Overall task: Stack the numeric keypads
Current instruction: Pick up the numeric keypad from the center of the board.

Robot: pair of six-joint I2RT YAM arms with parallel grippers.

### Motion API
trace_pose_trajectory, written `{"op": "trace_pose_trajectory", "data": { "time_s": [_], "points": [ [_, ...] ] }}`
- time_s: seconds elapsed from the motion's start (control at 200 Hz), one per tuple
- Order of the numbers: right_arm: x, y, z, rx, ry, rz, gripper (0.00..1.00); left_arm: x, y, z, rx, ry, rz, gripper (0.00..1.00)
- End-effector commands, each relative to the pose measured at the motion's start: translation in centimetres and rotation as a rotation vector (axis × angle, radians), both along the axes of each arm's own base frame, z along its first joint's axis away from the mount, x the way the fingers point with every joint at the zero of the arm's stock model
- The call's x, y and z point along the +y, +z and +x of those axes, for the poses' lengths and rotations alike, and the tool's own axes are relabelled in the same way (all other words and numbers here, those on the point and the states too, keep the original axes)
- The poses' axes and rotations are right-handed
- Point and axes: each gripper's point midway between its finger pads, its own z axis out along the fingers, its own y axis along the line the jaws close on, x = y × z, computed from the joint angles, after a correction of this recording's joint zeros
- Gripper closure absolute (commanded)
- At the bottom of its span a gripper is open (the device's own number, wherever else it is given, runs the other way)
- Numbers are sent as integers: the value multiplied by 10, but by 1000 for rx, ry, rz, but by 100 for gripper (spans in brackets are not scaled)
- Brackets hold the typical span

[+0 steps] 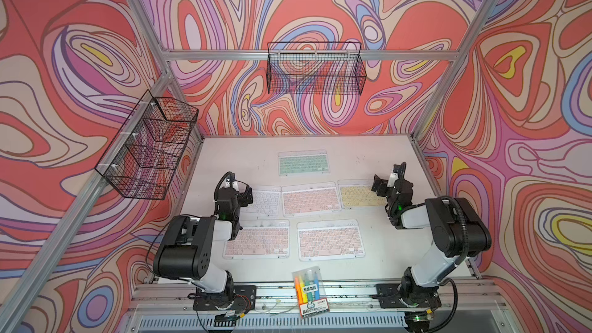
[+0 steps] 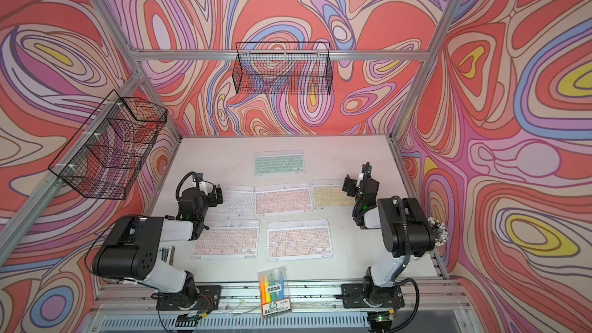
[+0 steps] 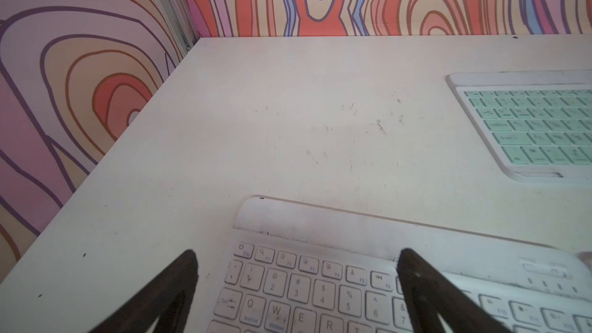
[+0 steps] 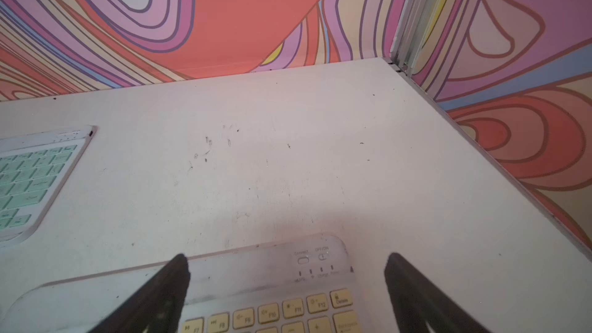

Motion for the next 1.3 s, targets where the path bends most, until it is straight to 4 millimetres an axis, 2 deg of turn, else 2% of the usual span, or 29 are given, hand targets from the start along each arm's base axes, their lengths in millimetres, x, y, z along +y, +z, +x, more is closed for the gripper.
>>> {"op": "trace_pose_trajectory", "data": {
  "time_s": [0.0, 0.17, 1.017, 1.107, 1.297],
  "points": [
    [4, 4, -2, -27, 23, -17, 2, 0, 5, 3, -16, -2, -3, 0],
    [6, 3, -1, -24, 31, -17, 2, -5, 5, 4, -16, -31, -3, 0],
    [5, 3, -1, -23, 30, -18, 2, -5, 5, 4, -15, -32, -2, 0],
    [6, 4, -1, -22, 30, -21, 2, -12, 5, 4, -15, -72, 4, 0],
    [7, 3, 0, -19, 37, -17, 2, -12, 4, 6, -4, -80, -8, 0]
  ]
}}
